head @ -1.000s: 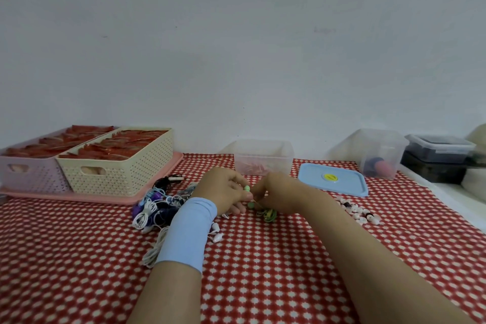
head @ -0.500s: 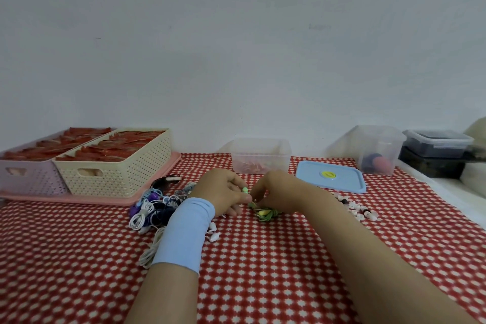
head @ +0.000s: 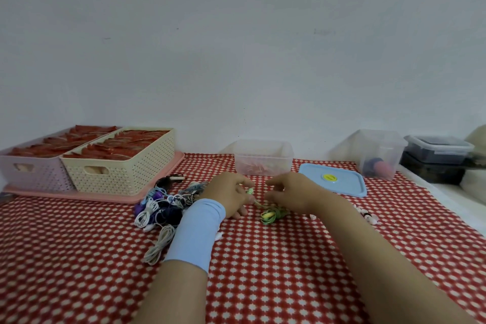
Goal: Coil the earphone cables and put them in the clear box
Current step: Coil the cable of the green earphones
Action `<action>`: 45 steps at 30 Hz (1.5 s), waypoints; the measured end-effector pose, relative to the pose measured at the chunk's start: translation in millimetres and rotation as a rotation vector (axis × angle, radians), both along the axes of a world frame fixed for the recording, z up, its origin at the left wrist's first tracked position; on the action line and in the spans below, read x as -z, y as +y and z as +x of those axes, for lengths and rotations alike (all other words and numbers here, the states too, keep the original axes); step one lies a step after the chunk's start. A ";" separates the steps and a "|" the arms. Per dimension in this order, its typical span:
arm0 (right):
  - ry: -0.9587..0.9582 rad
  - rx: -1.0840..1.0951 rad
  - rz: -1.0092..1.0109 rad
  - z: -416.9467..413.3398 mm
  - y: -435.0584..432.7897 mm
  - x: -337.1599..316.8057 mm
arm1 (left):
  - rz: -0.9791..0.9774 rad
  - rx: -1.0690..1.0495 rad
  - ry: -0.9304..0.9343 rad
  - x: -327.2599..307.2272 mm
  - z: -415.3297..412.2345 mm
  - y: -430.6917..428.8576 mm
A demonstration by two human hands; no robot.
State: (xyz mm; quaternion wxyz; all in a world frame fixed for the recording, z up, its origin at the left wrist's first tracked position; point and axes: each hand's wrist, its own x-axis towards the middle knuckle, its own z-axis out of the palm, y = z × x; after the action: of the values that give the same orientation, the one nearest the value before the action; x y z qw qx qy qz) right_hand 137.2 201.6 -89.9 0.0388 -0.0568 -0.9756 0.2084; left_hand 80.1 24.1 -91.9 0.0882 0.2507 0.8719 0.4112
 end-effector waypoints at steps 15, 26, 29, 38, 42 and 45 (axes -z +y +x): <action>0.152 -0.044 -0.132 3.2 18.5 -28.0 | -0.088 0.173 -0.008 -11.5 -4.7 16.1; 0.324 0.055 -0.080 -92.4 55.7 -77.1 | -0.037 0.077 0.167 -73.9 -100.6 68.3; 0.190 0.091 0.032 -115.5 65.1 -64.7 | -0.247 0.098 0.186 -59.2 -122.8 79.2; 0.110 0.134 0.333 -130.7 73.5 -41.7 | -0.246 0.120 0.338 -35.3 -142.8 75.9; 0.254 0.027 0.148 -119.5 51.3 -50.0 | -0.186 0.086 0.427 -40.8 -132.1 56.5; 0.279 -0.095 0.049 -108.8 22.0 -56.4 | -0.271 0.068 0.379 -42.2 -120.0 36.4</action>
State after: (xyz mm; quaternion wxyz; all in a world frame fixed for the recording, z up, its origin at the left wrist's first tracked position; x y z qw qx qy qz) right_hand 28.4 223.6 -33.5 0.1653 0.0199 -0.9672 0.1921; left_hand -39.9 60.5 -49.7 -0.0304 0.3388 0.9112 0.2324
